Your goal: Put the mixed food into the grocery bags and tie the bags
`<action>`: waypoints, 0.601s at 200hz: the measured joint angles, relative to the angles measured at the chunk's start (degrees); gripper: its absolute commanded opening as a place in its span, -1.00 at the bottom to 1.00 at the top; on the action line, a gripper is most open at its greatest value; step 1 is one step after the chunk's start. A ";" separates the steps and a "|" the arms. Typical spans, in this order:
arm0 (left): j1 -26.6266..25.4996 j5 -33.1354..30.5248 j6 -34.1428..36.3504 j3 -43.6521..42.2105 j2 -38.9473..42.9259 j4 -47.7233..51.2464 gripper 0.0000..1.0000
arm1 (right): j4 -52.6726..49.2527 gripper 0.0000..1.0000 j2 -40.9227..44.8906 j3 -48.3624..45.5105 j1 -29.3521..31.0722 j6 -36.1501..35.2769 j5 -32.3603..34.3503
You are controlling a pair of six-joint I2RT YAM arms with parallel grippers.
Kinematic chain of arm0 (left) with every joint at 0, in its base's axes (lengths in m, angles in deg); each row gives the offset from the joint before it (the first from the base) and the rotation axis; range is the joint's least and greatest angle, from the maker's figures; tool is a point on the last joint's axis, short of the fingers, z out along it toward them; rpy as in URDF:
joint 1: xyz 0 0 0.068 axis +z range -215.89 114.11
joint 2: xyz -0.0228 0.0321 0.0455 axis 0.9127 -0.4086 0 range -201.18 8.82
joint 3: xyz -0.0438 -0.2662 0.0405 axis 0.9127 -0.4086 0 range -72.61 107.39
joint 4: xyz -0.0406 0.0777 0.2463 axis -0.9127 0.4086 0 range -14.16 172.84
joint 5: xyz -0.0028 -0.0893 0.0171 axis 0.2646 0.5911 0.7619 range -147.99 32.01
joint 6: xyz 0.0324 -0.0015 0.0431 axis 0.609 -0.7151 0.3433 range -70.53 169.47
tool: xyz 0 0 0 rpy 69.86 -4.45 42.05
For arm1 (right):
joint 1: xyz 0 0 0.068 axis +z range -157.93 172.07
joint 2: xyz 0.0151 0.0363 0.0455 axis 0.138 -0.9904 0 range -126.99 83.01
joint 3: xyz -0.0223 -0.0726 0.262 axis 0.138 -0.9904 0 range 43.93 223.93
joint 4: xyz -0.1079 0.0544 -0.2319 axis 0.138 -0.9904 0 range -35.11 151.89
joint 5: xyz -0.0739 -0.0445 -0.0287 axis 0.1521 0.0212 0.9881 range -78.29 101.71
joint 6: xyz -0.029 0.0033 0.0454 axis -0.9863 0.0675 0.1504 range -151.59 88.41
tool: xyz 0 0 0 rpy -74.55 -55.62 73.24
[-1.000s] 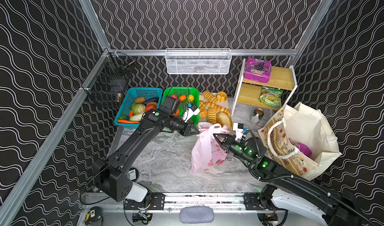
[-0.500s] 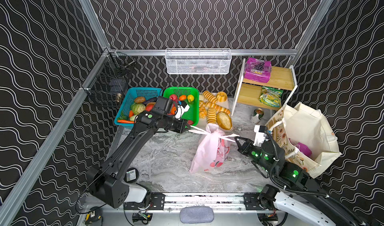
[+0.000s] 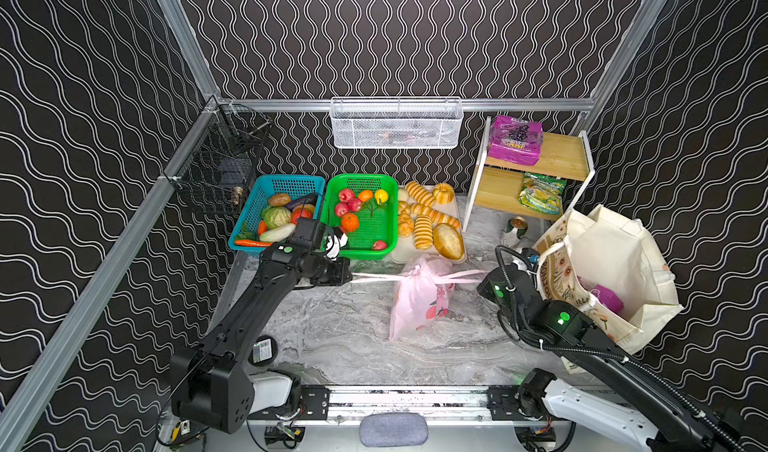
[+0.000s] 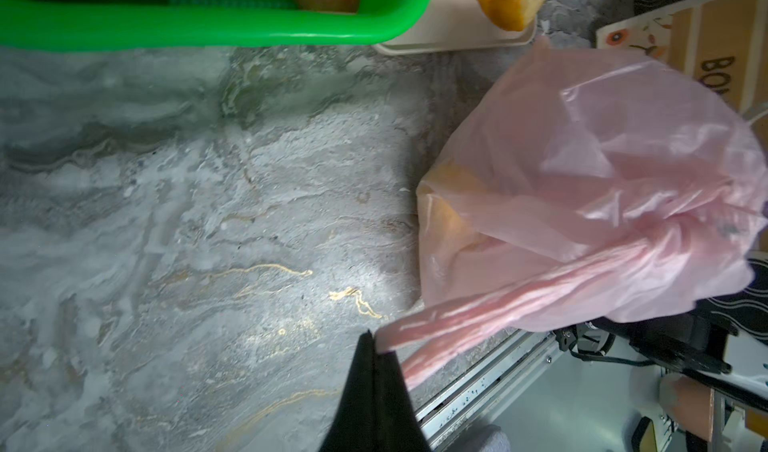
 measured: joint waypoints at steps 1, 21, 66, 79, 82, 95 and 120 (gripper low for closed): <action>0.33 0.02 -0.04 -0.20 0.07 -0.04 -1.00 | 0.00 -1.00 -0.02 -0.09 -0.42 -0.02 -0.20; 3.76 2.23 -0.31 -2.51 0.48 -0.33 -1.00 | 0.52 -1.00 -0.79 -1.03 -4.68 -0.09 -3.56; 6.08 3.63 0.07 -2.67 0.76 -0.11 -0.29 | 5.64 0.99 -0.55 -0.20 -6.91 -14.86 -10.62; 6.34 3.93 0.09 -1.62 2.25 -0.15 0.09 | 7.15 0.99 -0.22 2.54 -7.13 -20.00 -13.88; 6.34 3.93 0.09 -1.22 2.54 -0.15 0.13 | 7.45 0.99 -0.46 3.50 -7.13 -20.76 -14.53; 6.34 3.89 0.13 0.61 3.56 0.00 0.30 | 7.85 0.99 -2.60 8.57 -7.13 -24.55 -17.86; 6.34 1.92 0.31 3.26 5.25 0.92 0.50 | 7.13 0.99 -10.34 18.53 -3.43 -30.62 -22.49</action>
